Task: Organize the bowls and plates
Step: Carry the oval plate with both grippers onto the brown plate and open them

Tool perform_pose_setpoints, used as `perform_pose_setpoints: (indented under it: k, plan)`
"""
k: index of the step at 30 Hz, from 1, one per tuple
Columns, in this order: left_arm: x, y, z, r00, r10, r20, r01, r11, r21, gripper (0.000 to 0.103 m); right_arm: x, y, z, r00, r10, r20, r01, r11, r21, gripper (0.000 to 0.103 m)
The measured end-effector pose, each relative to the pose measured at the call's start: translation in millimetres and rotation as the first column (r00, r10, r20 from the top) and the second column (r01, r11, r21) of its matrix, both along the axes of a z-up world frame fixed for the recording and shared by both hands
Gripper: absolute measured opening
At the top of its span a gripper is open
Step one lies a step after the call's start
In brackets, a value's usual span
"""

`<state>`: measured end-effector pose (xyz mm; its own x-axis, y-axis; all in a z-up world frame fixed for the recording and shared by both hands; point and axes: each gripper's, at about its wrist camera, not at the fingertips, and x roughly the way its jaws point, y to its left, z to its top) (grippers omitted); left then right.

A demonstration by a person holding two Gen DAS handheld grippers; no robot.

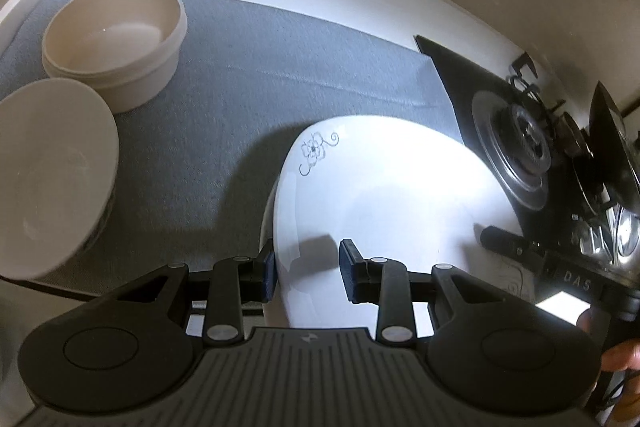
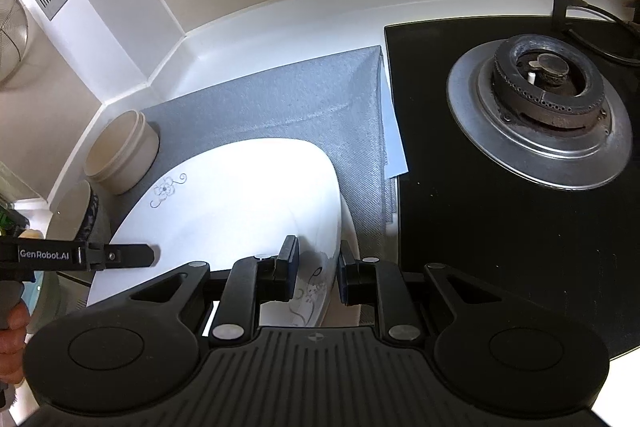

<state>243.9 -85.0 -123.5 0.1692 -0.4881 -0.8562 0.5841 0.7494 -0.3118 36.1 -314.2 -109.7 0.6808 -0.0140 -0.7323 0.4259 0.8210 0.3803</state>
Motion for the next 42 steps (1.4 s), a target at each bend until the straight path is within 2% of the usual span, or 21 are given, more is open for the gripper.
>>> perform_pose_setpoints:
  k: [16, 22, 26, 30, 31, 32, 33, 34, 35, 38, 42]
  plan:
    - [-16.1, 1.8, -2.5, 0.997, -0.057, 0.052, 0.056, 0.998, 0.021, 0.035, -10.2, 5.3, -6.4, 0.999, 0.038, 0.025, -0.037, 0.998, -0.047, 0.022]
    - [-14.7, 0.6, 0.0, 0.998, -0.057, 0.038, 0.057, 0.998, 0.027, 0.038, -12.5, 8.9, -8.5, 0.998, 0.054, 0.041, -0.051, 0.996, -0.075, 0.024]
    - [-15.2, 6.2, 2.1, 0.998, -0.054, 0.021, 0.054, 0.999, 0.002, 0.049, -13.8, 14.8, -8.4, 0.997, 0.064, 0.046, -0.058, 0.992, -0.11, 0.024]
    - [-21.4, 4.1, 5.6, 0.995, -0.087, 0.041, 0.087, 0.996, -0.007, 0.068, -15.1, 14.0, -8.7, 0.998, 0.038, 0.057, -0.032, 0.994, -0.104, 0.022]
    - [-25.7, 1.2, 8.5, 0.992, -0.094, 0.089, 0.092, 0.995, 0.028, 0.074, -15.7, 14.5, -7.9, 0.998, 0.033, 0.061, -0.026, 0.993, -0.111, 0.022]
    - [-31.1, -2.3, 12.0, 0.981, -0.104, 0.161, 0.093, 0.993, 0.073, 0.087, -16.5, 15.7, -6.1, 0.997, 0.027, 0.068, -0.018, 0.99, -0.138, 0.023]
    - [-36.3, -5.2, 15.2, 0.967, -0.115, 0.229, 0.092, 0.99, 0.109, 0.092, -16.7, 16.9, -4.3, 0.997, 0.028, 0.069, -0.016, 0.985, -0.169, 0.023]
    - [-40.3, -7.9, 18.3, 0.951, -0.131, 0.28, 0.096, 0.986, 0.135, 0.093, -16.4, 17.0, -3.0, 0.997, 0.033, 0.07, -0.02, 0.983, -0.184, 0.023]
    - [-41.0, -9.2, 20.0, 0.946, -0.142, 0.293, 0.103, 0.984, 0.142, 0.094, -16.3, 15.8, -2.4, 0.997, 0.033, 0.071, -0.02, 0.984, -0.179, 0.023]
    - [-34.2, -5.4, 20.9, 0.963, -0.107, 0.247, 0.08, 0.99, 0.116, 0.095, -17.0, 12.8, -0.2, 0.997, 0.017, 0.075, -0.004, 0.985, -0.17, 0.023]
    - [-25.6, 2.7, 17.2, 0.977, -0.048, 0.209, 0.029, 0.995, 0.097, 0.095, -19.3, 7.5, 0.0, 0.998, -0.006, 0.064, 0.015, 0.99, -0.14, 0.028]
